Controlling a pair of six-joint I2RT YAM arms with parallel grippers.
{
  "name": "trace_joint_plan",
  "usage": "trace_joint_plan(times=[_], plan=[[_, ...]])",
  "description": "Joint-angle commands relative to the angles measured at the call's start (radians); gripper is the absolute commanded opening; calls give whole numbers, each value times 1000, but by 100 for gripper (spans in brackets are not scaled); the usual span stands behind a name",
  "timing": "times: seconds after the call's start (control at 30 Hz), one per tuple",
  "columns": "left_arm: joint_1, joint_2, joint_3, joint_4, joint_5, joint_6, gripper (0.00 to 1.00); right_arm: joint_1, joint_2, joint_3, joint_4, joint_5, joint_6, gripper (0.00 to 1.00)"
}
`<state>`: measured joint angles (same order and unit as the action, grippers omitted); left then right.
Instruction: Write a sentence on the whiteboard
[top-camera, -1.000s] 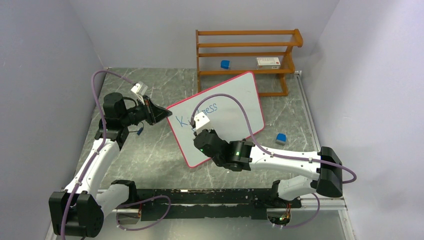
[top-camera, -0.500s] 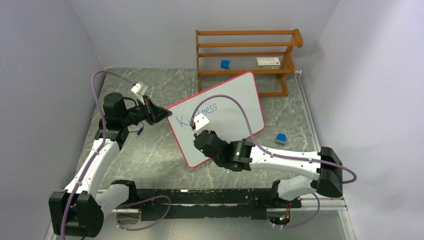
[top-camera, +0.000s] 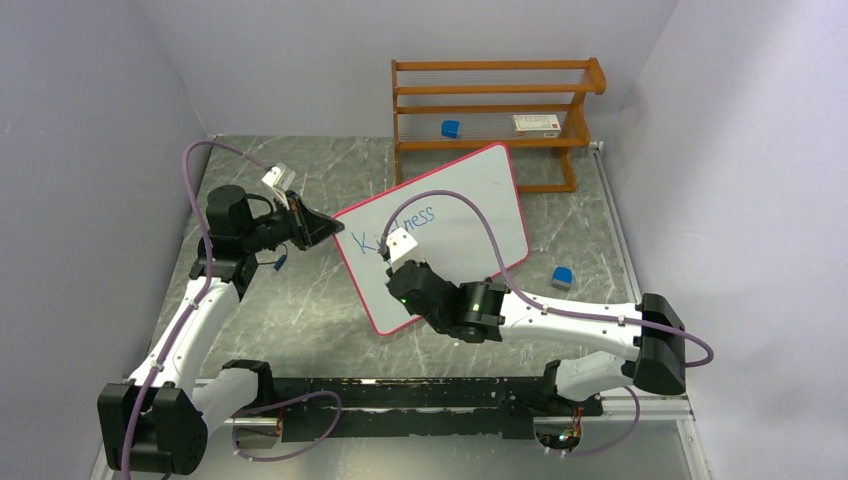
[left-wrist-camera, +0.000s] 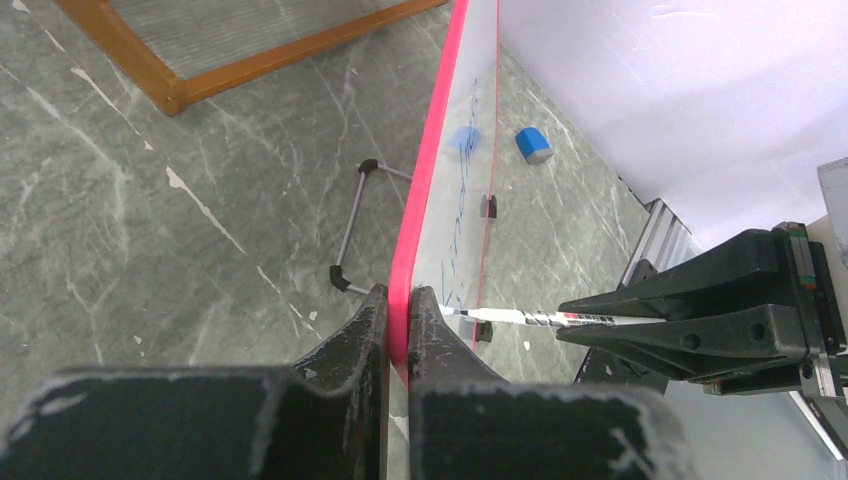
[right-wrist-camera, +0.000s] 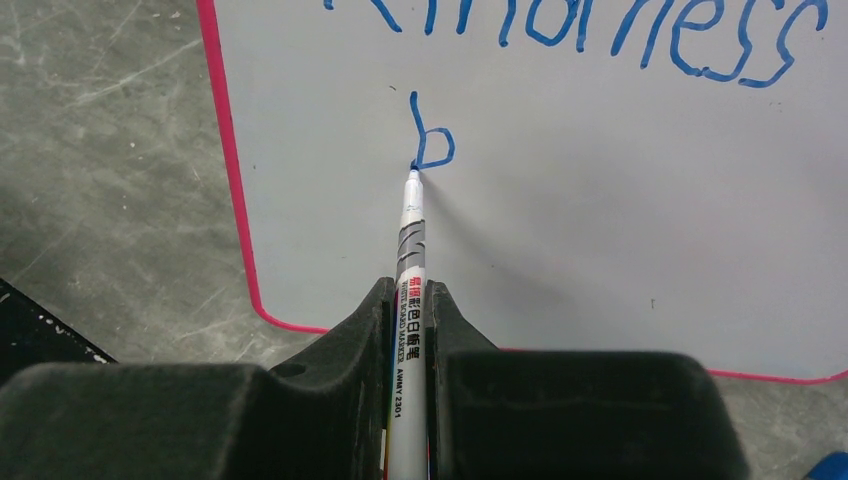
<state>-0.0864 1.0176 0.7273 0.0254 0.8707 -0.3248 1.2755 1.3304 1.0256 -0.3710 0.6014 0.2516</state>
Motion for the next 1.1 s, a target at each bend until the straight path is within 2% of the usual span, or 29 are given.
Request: trace_joint_plan(times=[0.0,0.27,0.67,1.07], plan=[[-4,13,-26,-48,-56,69,5,-5,-41,-5,16,20,4,0],[-4,13,-28,-46,-55,68,5,-18,-78,-11,19,62,5,0],[-4,18,-26,-45,-52,67,5,-80,-90,-50,62,-14,20,0],[-4,18,-26,-48,-53,69,5,-82,-67,-48,79,-54,16,0]])
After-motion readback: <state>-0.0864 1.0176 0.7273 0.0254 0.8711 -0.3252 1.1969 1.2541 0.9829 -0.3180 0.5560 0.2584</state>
